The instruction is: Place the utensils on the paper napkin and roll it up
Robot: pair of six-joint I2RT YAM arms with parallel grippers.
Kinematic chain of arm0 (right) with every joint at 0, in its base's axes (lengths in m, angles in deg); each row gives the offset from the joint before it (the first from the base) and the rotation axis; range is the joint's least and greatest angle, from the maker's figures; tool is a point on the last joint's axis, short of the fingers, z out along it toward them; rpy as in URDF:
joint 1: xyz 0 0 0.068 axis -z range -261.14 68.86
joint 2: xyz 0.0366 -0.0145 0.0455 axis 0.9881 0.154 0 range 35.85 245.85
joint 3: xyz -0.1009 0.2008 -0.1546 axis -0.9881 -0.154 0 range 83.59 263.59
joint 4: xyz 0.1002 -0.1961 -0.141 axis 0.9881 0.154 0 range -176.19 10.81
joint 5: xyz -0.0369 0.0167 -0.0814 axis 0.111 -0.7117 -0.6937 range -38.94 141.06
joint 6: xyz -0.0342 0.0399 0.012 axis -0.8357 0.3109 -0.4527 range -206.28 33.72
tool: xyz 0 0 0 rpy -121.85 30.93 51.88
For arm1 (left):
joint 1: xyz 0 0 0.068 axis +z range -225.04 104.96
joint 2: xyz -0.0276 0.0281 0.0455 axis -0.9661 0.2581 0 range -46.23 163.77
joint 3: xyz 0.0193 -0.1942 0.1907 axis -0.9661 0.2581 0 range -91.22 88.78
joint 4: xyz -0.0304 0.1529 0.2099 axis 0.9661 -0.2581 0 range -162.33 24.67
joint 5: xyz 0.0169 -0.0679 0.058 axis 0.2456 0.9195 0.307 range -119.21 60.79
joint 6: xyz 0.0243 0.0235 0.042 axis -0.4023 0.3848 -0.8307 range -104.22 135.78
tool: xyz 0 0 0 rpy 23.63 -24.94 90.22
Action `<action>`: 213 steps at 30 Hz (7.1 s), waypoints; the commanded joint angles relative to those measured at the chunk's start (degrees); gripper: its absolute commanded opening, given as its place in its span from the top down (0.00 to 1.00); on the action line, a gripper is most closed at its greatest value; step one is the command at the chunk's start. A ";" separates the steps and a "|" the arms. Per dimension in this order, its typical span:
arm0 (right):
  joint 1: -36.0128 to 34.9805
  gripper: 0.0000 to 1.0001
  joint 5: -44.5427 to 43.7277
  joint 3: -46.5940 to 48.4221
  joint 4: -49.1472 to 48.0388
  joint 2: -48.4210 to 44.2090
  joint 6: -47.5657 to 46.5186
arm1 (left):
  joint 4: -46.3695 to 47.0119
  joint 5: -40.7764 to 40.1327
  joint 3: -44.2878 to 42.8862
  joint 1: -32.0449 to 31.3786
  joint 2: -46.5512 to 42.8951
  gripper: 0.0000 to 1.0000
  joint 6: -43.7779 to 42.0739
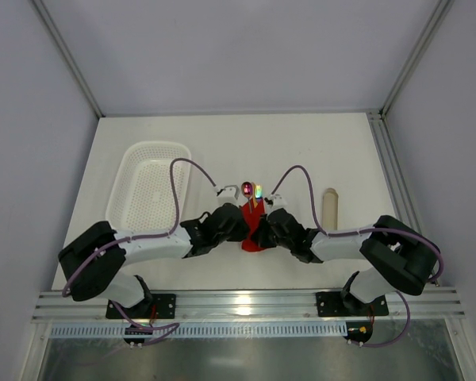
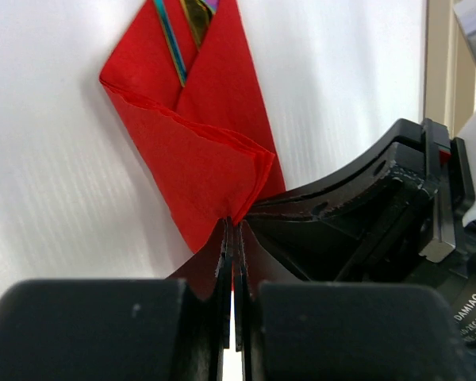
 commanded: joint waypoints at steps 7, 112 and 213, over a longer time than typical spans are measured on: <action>-0.35 0.96 -0.63 -3.56 -3.50 1.27 1.38 | 6.40 5.70 -4.61 -0.27 3.26 1.00 -4.96; -0.79 0.35 -6.43 -17.81 8.36 -35.73 0.16 | 15.02 30.49 -14.55 3.07 25.68 1.00 -10.51; 5.18 0.78 -5.40 -3.04 16.64 -31.35 5.44 | 5.97 17.04 -1.89 -2.73 14.16 0.94 -4.35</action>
